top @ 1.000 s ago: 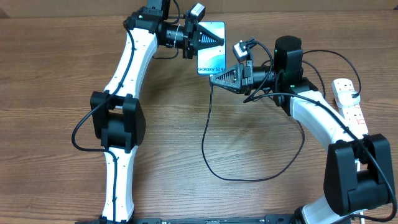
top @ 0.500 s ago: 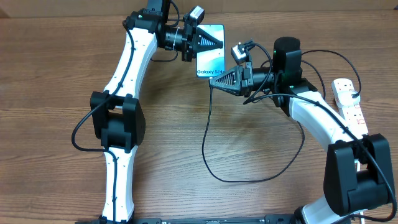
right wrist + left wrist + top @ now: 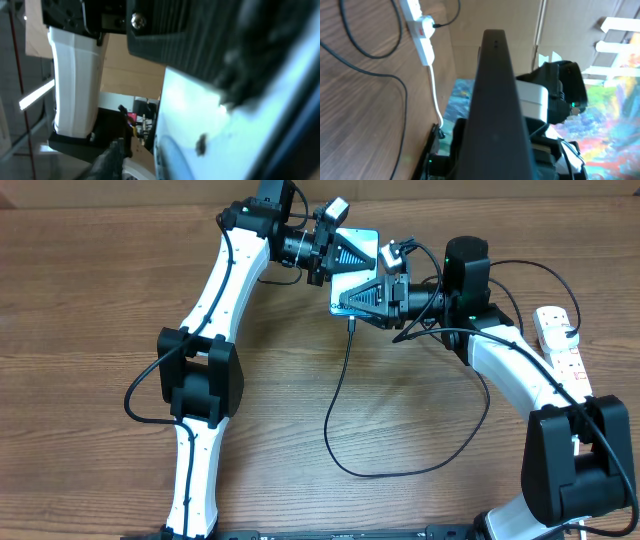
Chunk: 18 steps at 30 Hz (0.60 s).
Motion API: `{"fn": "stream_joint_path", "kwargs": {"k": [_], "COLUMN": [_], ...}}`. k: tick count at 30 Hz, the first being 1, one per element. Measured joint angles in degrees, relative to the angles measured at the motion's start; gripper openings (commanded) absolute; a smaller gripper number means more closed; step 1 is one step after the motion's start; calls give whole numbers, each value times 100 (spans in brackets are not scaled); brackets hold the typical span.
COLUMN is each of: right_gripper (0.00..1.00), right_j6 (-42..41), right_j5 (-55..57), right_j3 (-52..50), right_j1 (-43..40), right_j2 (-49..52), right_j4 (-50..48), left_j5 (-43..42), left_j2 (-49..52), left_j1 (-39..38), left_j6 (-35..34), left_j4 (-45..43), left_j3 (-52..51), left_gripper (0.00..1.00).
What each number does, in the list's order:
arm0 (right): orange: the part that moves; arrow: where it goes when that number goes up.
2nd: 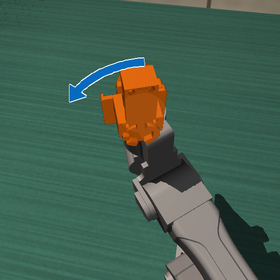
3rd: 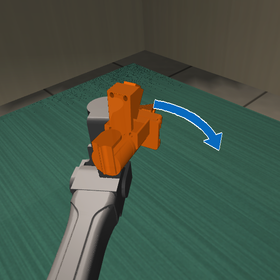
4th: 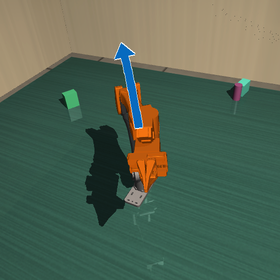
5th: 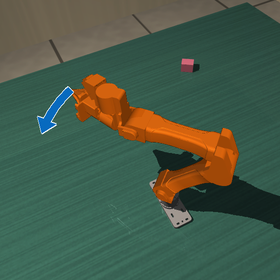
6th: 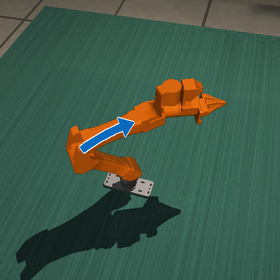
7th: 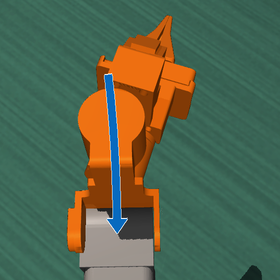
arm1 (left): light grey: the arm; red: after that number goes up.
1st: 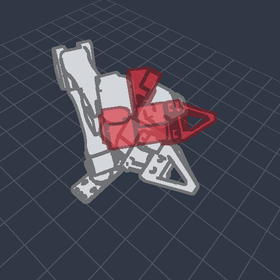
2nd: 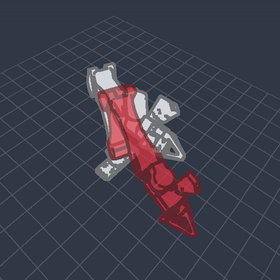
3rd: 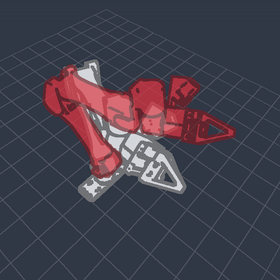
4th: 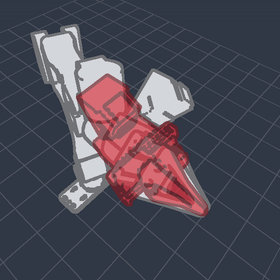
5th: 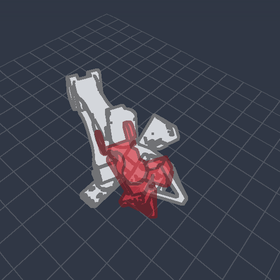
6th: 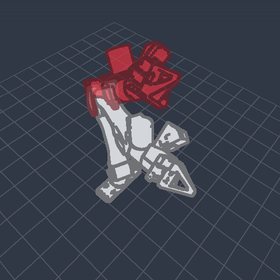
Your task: Plug charger to phone and switch on socket
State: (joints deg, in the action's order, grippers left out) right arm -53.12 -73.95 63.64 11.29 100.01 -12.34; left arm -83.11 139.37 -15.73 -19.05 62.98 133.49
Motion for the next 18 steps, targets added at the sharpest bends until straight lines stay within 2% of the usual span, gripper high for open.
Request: {"fn": "stream_joint_path", "kwargs": {"k": [2,6,13,18], "right_gripper": [65,80,92,95], "right_j6": [17,94,195,437], "right_j5": [-15,-37,-46,-55], "right_j3": [2,9,9,13], "right_j1": [0,0,-157,-664], "right_j2": [0,0,0,0], "right_j4": [-2,-7,70,841], "left_j5": [111,238,308,334], "left_j2": [0,0,0,0], "left_j1": [0,7,9,90], "left_j6": [0,2,2,0], "left_j4": [0,0,0,61], "left_j3": [0,0,0,0], "left_gripper": [4,4,4,4]}}
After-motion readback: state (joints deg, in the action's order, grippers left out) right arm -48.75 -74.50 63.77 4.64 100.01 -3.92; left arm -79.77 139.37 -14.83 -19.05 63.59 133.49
